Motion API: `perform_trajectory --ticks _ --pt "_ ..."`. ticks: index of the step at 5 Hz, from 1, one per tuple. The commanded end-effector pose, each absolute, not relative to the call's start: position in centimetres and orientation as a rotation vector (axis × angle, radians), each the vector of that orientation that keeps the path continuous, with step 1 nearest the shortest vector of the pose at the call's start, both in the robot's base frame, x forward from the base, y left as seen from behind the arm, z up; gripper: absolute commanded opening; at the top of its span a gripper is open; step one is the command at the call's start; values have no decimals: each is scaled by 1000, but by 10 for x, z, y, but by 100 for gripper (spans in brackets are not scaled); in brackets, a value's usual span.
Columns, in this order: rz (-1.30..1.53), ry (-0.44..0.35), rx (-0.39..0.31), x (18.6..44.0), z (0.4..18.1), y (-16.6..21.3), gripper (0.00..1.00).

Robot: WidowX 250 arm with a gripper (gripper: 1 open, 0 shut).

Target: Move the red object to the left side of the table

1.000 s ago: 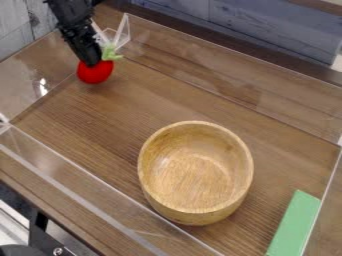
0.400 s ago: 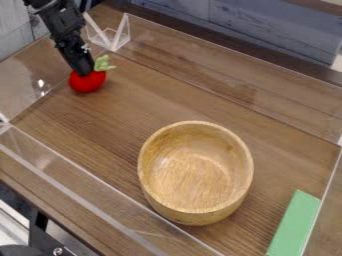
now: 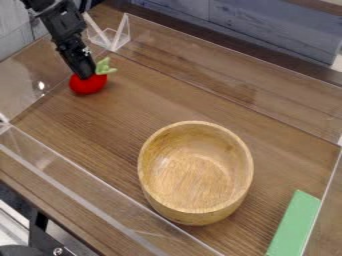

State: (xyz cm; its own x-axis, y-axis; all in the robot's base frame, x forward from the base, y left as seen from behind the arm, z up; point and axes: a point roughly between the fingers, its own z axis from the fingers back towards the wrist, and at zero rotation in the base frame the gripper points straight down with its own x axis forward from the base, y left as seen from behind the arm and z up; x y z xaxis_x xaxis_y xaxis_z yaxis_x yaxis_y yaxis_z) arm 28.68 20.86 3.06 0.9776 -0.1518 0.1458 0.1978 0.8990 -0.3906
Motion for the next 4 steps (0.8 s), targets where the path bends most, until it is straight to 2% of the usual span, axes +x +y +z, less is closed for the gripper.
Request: perform_trajectory --ticks 1,2,4 --pt "-210 -78 -408 278 16 207 0" --pt "-204 -63 -411 268 8 208 0" --pt "-189 -36 -418 246 4 209 0"
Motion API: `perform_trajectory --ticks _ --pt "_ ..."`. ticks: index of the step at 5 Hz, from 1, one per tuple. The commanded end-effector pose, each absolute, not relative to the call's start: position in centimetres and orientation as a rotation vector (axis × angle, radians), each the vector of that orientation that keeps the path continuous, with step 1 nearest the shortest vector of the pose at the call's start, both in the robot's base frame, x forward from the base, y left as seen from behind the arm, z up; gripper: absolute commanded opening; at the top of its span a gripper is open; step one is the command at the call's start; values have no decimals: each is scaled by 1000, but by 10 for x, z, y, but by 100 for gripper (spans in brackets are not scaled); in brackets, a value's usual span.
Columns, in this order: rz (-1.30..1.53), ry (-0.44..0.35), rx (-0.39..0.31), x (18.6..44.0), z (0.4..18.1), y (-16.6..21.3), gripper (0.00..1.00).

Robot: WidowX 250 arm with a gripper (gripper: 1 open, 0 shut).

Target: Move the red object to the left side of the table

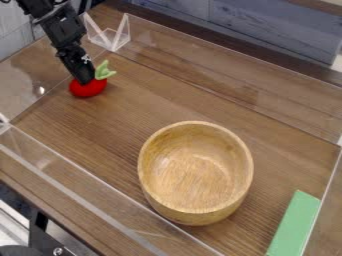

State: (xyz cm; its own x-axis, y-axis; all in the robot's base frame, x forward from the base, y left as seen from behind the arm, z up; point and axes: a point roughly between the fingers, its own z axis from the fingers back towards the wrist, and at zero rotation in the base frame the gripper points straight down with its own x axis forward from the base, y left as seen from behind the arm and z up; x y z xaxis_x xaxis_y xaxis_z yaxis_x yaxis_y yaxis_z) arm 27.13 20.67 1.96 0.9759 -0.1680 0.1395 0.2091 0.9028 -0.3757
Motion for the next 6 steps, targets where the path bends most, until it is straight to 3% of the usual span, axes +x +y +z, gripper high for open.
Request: perform_trajectory --ticks 1,2,4,5,6 --pt "-129 -35 -424 246 4 210 100" --pt "-67 -33 -432 247 5 211 0" --pt "-18 -11 -449 239 6 191 0" --pt "21 -4 -459 242 6 180 100" --pt "60 2 -470 246 6 169 100"
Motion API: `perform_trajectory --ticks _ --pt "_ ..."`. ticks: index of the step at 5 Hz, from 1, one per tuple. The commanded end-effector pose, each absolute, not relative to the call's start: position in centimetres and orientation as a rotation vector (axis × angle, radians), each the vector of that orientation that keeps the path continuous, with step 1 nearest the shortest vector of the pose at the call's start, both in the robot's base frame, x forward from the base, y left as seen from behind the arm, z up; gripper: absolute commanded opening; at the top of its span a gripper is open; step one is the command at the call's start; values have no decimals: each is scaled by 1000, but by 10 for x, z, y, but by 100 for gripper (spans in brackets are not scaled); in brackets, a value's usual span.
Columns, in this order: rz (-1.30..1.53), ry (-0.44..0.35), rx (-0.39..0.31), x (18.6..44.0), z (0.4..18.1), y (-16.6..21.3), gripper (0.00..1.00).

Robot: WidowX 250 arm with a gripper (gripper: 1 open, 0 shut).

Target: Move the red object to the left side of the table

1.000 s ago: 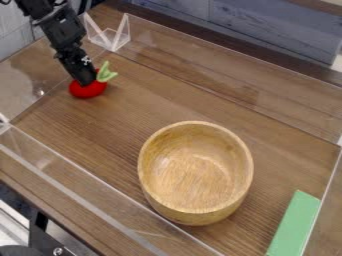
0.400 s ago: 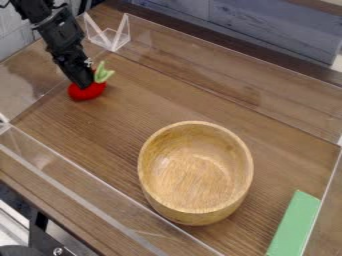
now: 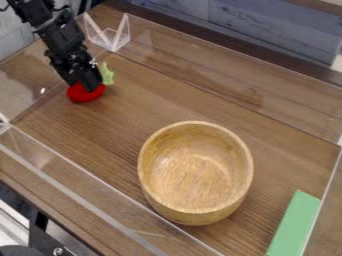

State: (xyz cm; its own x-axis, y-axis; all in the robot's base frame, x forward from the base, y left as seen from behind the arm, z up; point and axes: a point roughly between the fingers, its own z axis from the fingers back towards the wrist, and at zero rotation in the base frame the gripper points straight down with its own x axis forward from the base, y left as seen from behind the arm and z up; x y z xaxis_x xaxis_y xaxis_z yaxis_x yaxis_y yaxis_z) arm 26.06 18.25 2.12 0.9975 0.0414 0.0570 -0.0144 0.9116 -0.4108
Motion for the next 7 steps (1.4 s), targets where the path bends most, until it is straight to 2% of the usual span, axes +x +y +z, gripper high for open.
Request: perform_trajectory --ticks 1,2,3,4,6,7 --pt "114 4 -478 241 9 164 100" --pt "162 8 -483 236 14 157 100" --pt "201 15 -489 235 27 140 100" --pt "240 11 -497 235 46 124 100" --pt "139 0 -471 254 96 108 100" --pt "128 -3 -451 250 105 108 100"
